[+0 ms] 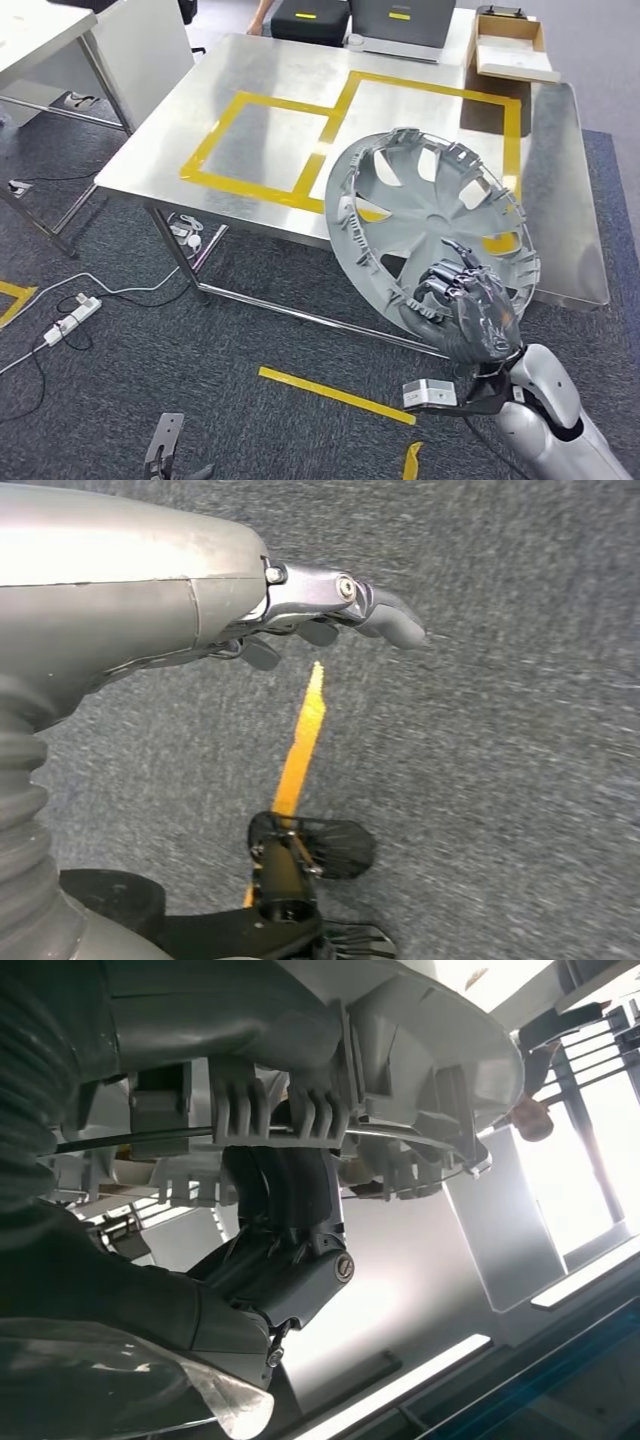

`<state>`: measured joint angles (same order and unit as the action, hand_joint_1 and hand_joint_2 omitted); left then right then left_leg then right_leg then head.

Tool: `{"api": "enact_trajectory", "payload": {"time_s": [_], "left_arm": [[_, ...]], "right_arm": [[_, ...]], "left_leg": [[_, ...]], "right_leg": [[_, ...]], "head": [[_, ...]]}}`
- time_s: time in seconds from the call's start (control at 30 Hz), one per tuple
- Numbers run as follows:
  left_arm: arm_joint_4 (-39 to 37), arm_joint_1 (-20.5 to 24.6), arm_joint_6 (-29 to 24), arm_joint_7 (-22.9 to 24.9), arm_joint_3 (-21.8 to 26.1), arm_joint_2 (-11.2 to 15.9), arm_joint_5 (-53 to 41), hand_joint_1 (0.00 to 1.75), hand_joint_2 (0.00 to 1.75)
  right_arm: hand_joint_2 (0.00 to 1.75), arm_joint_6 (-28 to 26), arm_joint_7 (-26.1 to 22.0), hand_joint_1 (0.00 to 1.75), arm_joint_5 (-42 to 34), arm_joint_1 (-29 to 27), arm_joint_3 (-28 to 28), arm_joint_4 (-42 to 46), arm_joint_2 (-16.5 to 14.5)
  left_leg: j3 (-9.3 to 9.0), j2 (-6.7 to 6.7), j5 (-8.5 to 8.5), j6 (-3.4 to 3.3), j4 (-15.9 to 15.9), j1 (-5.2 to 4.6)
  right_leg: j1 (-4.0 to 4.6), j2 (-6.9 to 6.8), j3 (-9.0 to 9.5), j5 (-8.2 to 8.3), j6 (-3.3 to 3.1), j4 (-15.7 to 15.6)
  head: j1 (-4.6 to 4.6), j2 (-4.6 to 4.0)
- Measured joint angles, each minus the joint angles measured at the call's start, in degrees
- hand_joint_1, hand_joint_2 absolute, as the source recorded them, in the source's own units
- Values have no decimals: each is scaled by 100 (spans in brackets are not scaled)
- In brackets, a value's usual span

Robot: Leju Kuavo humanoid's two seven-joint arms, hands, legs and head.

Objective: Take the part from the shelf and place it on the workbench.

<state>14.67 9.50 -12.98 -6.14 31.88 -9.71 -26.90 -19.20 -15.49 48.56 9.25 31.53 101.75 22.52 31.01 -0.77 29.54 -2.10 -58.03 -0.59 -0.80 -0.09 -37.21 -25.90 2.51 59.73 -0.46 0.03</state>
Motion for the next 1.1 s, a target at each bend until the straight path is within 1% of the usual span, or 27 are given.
{"api": "enact_trajectory", "payload": {"time_s": [0.07, 0.1, 0.13, 0.17, 0.2, 0.27, 0.3, 0.33, 0.37, 0.4, 0.43, 0.47, 0.5, 0.53, 0.57, 0.63, 0.67, 0.7, 0.8, 0.83, 0.87, 0.9, 0.93, 0.97, 1.0, 1.03, 1.1], "left_arm": [[-4, 6, 0, 5, -1, -1, 0, 0, 175], [-5, 4, 0, 8, -1, 1, 0, 0, 175], [-6, 4, 0, 8, -1, 1, -1, 0, 175], [-7, 10, 1, 8, -1, 2, -1, 0, 175], [-7, 16, 2, 8, -1, 3, -1, 0, 175], [-8, 16, 4, 10, -1, 3, -1, 0, 175], [-9, 10, 5, 12, -1, 3, -1, 0, 175], [-10, 4, 5, 13, -1, 3, -1, 0, 175], [-10, 2, 6, 13, -1, 4, -1, 0, 175], [-11, 3, 7, 13, -1, 5, -1, 0, 175], [-11, 5, 7, 13, -1, 7, -1, 0, 175], [-13, 8, 8, 14, -1, 7, -2, 0, 175], [-14, 12, 11, 14, -2, 6, -3, 0, 175], [-15, 12, 14, 15, -3, 5, -5, 0, 175], [-15, 11, 17, 15, -4, 4, -10, 0, 175], [-15, 5, 20, 15, -6, 5, -20, 0, 175], [-15, 10, 20, 15, -6, 6, -25, 0, 175], [-15, 18, 20, 15, -7, 7, -27, 0, 175], [-15, 24, 21, 15, -19, 1, -35, 0, 175], [-15, 18, 21, 15, -23, 0, -36, 0, 175], [-15, 14, 21, 15, -26, -1, -36, 0, 175], [-15, 12, 20, 15, -28, 0, -36, 0, 175], [-15, 13, 19, 15, -31, -1, -36, 0, 175], [-17, 16, 19, 16, -32, -7, -36, 0, 175], [-20, 22, 19, 18, -34, -11, -36, 0, 175], [-22, 26, 19, 21, -35, -17, -37, 0, 175], [-25, 24, 21, 27, -37, -30, -41, 0, 175]], "right_arm": [[175, -2, 0, 175, 2, -6, -5, 3, 1], [175, -3, 1, 175, 3, -13, -9, 5, 2], [175, -4, 2, 175, 2, -17, -11, 8, 2], [175, -4, 5, 175, 2, -17, -11, 8, 2], [175, -5, 8, 175, 2, -16, -11, 8, 2], [175, -6, 6, 175, 4, -13, -8, 8, 2], [175, -7, 3, 175, 5, -12, -5, 8, 2], [175, -8, -1, 175, 7, -12, -3, 7, 2], [175, -9, -2, 175, 7, -12, -3, 7, 1], [175, -10, -3, 175, 6, -11, -2, 6, 1], [175, -11, -4, 175, 5, -10, -2, 6, 1], [175, -14, -4, 175, 5, -8, -2, 6, 1], [175, -23, -3, 175, 5, -4, -3, 6, 1], [175, -32, -2, 175, 5, 0, -5, 6, 2], [175, -43, -3, 175, 5, 3, -5, 6, 2], [175, -55, -8, 175, 5, 7, -7, 7, 2], [175, -58, -12, 175, 5, 14, -6, 7, 2], [175, -60, -13, 175, 3, 23, -7, 7, 2], [175, -62, -14, 175, 0, 23, -4, 6, 2], [175, -62, -14, 175, 1, 13, -3, 6, 2], [175, -62, -14, 175, 1, 7, -2, 6, 2], [175, -62, -14, 175, 1, 3, -2, 6, 2], [175, -62, -14, 175, 1, 2, -2, 6, 2], [175, -62, -11, 175, 2, 2, -3, 5, 2], [175, -62, -11, 175, 3, 5, -3, 4, 3], [175, -62, -10, 175, 6, 5, -5, 5, 4], [175, -63, -8, 175, 12, 3, -13, 7, 13]], "left_leg": [[-11, 4, 21, 57, -3, -5], [-8, 8, 28, 80, -28, -5], [21, 10, 21, 103, -133, -7], [118, 13, 33, 130, -335, -2], [287, 16, 84, 163, -646, 9], [731, 21, 330, 225, -1354, 43], [918, 21, 449, 242, -1587, 59], [1032, 22, 477, 251, -1661, 71], [1052, 22, 373, 253, -1545, 78], [984, 23, 145, 247, -1256, 83], [868, 27, -144, 236, -867, 86], [760, 32, -305, 221, -523, 77], [681, 37, -400, 195, -285, 66], [645, 40, -421, 160, -161, 55], [634, 40, -365, 117, -140, 43], [560, 34, -398, 23, -114, 48], [516, 32, -387, -15, -105, 50], [474, 30, -379, -47, -97, 51], [435, 22, -317, -109, -95, 12], [412, 19, -287, -120, -96, -6], [376, 14, -254, -125, -97, -21], [323, 10, -215, -127, -97, -34], [261, 6, -170, -125, -97, -44], [205, 4, -130, -119, -95, -52], [170, 2, -95, -103, -93, -53], [150, 2, -66, -75, -83, -50], [123, 3, -65, -8, -114, -47]], "right_leg": [[28, -2, 62, -57, -91, -141], [16, 1, 112, -32, -131, -150], [3, 1, 160, -41, -163, -175], [-13, -2, 220, -54, -190, -190], [-27, -7, 278, -79, -213, -205], [-28, -9, 359, -149, -242, -210], [-28, -5, 399, -185, -244, -210], [-29, 1, 449, -226, -240, -210], [-30, 5, 511, -270, -231, -210], [-32, 7, 579, -317, -217, -210], [-33, 4, 627, -366, -196, -213], [-28, 3, 677, -412, -165, -212], [-22, 2, 702, -452, -129, -215], [-15, 4, 720, -475, -86, -212], [-9, 6, 753, -483, -40, -207], [-20, 5, 769, -514, 36, -167], [-26, 3, 720, -565, 58, -59], [-29, 2, 595, -655, 69, 165], [-26, 3, -116, -1026, 81, 1222], [-22, 3, -299, -1055, 73, 1395], [-14, 3, -379, -963, 55, 1362], [0, 4, -349, -750, 23, 1124], [23, 3, -239, -457, -21, 740], [50, 0, -125, -250, -67, 394], [77, -2, -18, -145, -110, 109], [101, -2, 55, -96, -150, -58], [113, 5, 146, -127, -206, -157]], "head": [[-8, -1], [-11, 0], [-17, -1], [-25, -1], [-33, 0], [-45, -1], [-45, 0], [-46, 0], [-47, 1], [-46, 1], [-46, 0], [-45, -1], [-45, -1], [-42, -1], [-38, 0], [-27, 0], [-18, 0], [-3, -1], [30, -1], [30, -1], [31, -1], [30, -1], [31, -1], [25, -1], [19, -1], [12, 0], [6, 1]]}}
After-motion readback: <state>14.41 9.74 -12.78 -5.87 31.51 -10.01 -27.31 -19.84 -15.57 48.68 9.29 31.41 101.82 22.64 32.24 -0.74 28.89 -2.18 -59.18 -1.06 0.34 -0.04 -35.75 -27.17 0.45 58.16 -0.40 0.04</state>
